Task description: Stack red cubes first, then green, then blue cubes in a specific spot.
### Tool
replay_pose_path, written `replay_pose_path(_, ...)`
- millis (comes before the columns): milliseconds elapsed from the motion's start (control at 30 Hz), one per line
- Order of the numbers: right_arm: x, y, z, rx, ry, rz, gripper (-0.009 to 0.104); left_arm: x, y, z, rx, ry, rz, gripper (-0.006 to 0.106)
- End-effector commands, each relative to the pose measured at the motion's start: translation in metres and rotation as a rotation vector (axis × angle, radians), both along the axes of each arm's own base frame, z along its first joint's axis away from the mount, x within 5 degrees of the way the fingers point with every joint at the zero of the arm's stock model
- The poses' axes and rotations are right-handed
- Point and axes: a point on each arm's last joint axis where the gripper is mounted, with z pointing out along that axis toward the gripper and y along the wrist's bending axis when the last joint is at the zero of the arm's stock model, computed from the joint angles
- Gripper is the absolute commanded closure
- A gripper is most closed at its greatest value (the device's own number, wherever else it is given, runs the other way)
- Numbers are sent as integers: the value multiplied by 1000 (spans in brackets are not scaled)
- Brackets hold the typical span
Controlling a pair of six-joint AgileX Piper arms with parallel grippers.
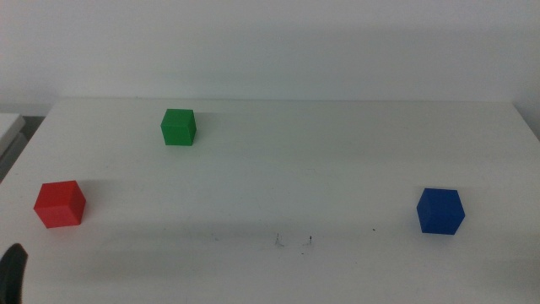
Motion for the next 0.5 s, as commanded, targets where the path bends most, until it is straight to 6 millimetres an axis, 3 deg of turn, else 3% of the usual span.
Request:
replay_pose_path(0, 0, 0, 0, -18, -13, -4, 2, 3, 1, 20, -11, 19, 16, 7)
replay_pose_path(167, 0, 0, 0, -18, -13, -4, 2, 40, 3, 95, -29, 377, 31, 7)
replay_pose_path(300, 0, 0, 0, -18, -13, -4, 2, 73, 4, 134, -44, 696, 24, 7)
replay_pose_path(467, 0, 0, 0, -18, -13, -4, 2, 132, 7, 138, -49, 989, 31, 7)
